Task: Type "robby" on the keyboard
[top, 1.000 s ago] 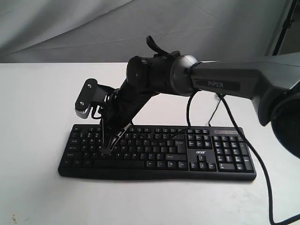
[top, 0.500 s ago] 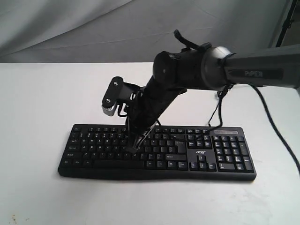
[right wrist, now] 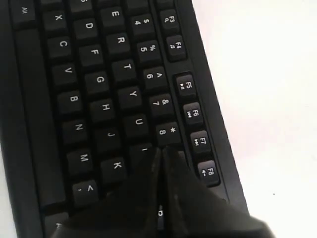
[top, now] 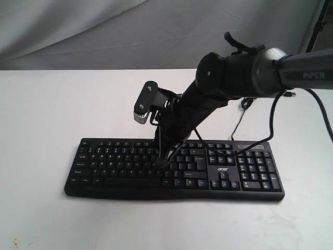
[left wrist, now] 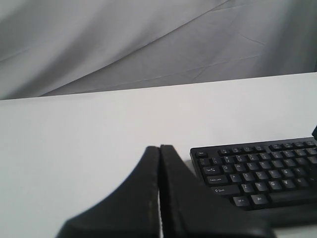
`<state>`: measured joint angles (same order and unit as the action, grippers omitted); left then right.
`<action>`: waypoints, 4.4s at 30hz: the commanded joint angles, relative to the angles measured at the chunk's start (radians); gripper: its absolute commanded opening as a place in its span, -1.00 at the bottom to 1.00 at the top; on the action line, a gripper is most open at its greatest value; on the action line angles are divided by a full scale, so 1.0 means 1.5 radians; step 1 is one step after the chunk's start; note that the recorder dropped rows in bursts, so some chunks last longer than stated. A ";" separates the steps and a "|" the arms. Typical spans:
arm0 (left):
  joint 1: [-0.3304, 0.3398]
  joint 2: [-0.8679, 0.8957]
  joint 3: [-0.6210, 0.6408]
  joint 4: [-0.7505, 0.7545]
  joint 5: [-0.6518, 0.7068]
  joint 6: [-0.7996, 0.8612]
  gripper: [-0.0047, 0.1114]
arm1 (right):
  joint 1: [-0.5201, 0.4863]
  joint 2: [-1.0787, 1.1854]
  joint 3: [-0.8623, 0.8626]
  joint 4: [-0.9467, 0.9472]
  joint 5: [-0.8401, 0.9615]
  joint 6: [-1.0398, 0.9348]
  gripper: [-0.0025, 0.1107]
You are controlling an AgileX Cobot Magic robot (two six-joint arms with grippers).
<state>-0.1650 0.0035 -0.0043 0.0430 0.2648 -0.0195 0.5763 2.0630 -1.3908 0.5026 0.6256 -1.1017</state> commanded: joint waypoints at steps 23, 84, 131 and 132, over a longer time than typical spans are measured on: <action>-0.004 -0.002 0.003 0.003 -0.004 -0.002 -0.92 | -0.005 0.020 0.007 -0.017 0.004 0.018 -0.96; -0.004 -0.002 0.003 0.003 -0.004 -0.002 -0.92 | 0.088 0.031 0.003 0.096 -0.046 -0.070 -0.96; -0.004 -0.002 0.003 0.003 -0.004 -0.002 -0.92 | 0.088 0.049 0.003 0.096 -0.051 -0.070 -0.96; -0.004 -0.002 0.003 0.003 -0.004 -0.002 -0.92 | 0.088 0.049 0.003 0.096 -0.051 -0.070 -0.96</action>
<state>-0.1650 0.0035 -0.0043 0.0430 0.2648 -0.0195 0.7081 2.1369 -1.3820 0.6407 0.5499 -1.2015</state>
